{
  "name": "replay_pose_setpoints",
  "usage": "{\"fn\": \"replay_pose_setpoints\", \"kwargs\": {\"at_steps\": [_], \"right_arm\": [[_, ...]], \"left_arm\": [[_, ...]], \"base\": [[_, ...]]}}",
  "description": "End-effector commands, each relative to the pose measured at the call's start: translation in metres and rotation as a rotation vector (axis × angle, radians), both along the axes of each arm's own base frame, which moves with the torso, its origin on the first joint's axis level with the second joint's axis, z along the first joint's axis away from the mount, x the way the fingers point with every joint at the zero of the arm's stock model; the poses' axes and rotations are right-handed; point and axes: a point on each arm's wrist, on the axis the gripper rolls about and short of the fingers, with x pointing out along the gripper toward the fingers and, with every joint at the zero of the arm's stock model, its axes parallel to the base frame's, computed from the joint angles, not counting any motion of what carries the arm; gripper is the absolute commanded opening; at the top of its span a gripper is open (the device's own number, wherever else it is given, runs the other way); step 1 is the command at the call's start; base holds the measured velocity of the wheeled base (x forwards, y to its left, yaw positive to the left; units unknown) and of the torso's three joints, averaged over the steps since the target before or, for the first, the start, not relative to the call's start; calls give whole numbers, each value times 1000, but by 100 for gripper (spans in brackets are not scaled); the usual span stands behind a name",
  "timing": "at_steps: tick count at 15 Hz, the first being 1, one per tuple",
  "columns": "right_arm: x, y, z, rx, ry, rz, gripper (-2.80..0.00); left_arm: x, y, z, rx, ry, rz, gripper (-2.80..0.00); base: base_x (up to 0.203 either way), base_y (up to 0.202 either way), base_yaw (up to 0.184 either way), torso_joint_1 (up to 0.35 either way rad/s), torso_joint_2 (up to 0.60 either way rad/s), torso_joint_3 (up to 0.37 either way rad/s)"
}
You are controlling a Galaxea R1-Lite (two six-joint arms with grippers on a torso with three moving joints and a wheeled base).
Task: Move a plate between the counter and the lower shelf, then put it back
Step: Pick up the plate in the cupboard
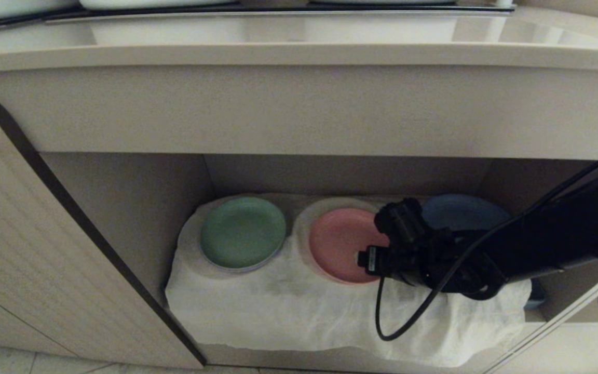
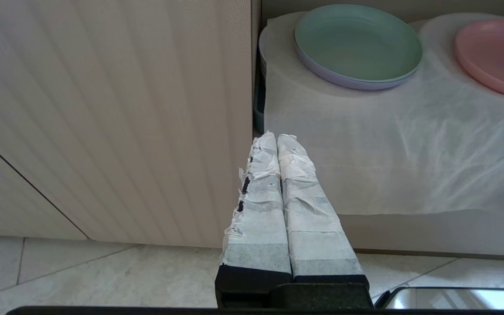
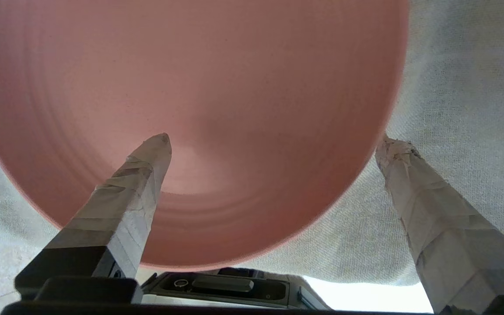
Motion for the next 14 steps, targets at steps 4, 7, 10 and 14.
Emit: {"fn": "replay_pose_setpoints", "kwargs": {"at_steps": [4,7,10,14], "right_arm": [[2,1,-4,-8,4,-8,0],[2,1,-6,-13,10,-8,0],[2,1,-6,-14,12,-8,-280],[1,2,-6,-14,12,-7,-280]], "left_arm": [[0,0,0,0,0,0,-280],[0,0,0,0,0,0,-280],[0,0,0,0,0,0,-280],[0,0,0,0,0,0,-280]], "base": [[0,0,0,0,0,0],[0,0,0,0,0,0],[0,0,0,0,0,0],[0,0,0,0,0,0]]}}
